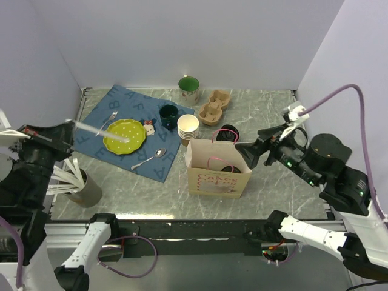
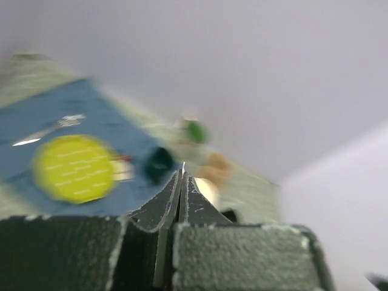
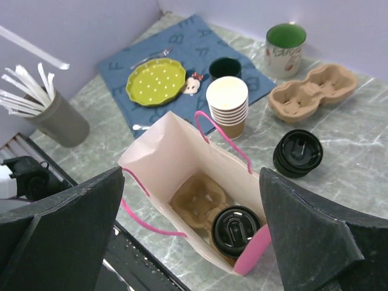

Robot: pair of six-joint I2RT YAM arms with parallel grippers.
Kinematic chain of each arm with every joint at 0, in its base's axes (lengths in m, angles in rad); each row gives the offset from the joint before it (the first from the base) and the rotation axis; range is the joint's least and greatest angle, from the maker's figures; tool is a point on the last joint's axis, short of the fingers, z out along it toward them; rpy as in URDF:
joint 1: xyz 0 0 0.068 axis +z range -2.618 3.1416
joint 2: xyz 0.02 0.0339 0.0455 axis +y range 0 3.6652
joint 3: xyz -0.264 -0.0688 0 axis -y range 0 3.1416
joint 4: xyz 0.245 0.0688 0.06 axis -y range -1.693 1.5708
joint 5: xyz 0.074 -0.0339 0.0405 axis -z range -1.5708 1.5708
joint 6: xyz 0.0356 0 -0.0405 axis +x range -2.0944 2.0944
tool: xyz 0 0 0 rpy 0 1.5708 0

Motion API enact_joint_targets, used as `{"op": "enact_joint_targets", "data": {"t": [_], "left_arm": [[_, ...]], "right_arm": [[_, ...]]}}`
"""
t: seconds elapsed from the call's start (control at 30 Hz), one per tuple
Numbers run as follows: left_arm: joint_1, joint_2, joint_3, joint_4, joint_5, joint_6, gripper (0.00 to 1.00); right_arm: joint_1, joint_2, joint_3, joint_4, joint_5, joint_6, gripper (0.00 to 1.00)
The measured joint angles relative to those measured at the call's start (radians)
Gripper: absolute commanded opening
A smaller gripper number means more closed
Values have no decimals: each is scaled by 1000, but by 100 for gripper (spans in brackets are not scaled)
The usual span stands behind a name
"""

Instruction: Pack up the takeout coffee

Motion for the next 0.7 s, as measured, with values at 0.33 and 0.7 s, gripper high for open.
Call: {"op": "enact_joint_targets", "data": {"t": [0.33,0.7], "left_arm": [[-1,-26,-354,525,547,-296,1],[-10,-16,-497,755,680,-412,1]], "right_arm": [[0,-16,73,-64,26,-39,100],[0,-21,73,-78,40,-90,100]]}}
